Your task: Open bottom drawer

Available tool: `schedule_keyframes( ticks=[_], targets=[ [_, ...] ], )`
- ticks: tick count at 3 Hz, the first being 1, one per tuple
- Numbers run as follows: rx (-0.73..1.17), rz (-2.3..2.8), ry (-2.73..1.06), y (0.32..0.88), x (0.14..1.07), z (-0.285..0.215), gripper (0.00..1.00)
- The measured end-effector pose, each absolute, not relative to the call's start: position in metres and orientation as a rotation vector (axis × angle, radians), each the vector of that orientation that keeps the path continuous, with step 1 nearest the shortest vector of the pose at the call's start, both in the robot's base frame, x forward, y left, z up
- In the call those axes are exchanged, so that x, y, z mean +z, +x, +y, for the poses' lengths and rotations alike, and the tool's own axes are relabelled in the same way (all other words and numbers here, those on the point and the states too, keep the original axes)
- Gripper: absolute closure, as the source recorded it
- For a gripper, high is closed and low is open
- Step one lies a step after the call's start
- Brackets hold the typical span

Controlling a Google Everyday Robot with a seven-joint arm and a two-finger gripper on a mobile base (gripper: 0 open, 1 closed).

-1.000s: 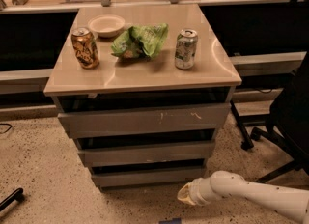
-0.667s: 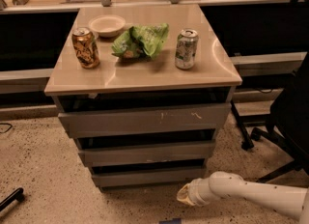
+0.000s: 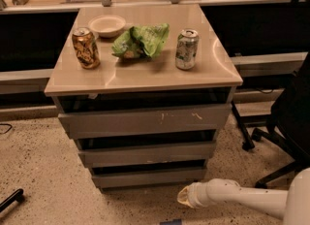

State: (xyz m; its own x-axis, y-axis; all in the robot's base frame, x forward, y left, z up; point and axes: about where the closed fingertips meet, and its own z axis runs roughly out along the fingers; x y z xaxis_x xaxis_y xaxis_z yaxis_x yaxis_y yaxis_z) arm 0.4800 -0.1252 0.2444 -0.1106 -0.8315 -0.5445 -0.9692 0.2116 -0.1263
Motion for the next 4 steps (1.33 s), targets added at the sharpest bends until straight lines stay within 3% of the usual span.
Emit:
schedule_keyframes(
  ticks=[1,2,4],
  targets=[
    [0.342,1.946,-1.659,0.499,0.224,-0.121,0.12],
    [0.324,1.907,-1.676,0.522,0.215,-0.116,0.00],
    [0.291,1.876,-1.745,0.559,0.208,-0.106,0.00]
  ],
)
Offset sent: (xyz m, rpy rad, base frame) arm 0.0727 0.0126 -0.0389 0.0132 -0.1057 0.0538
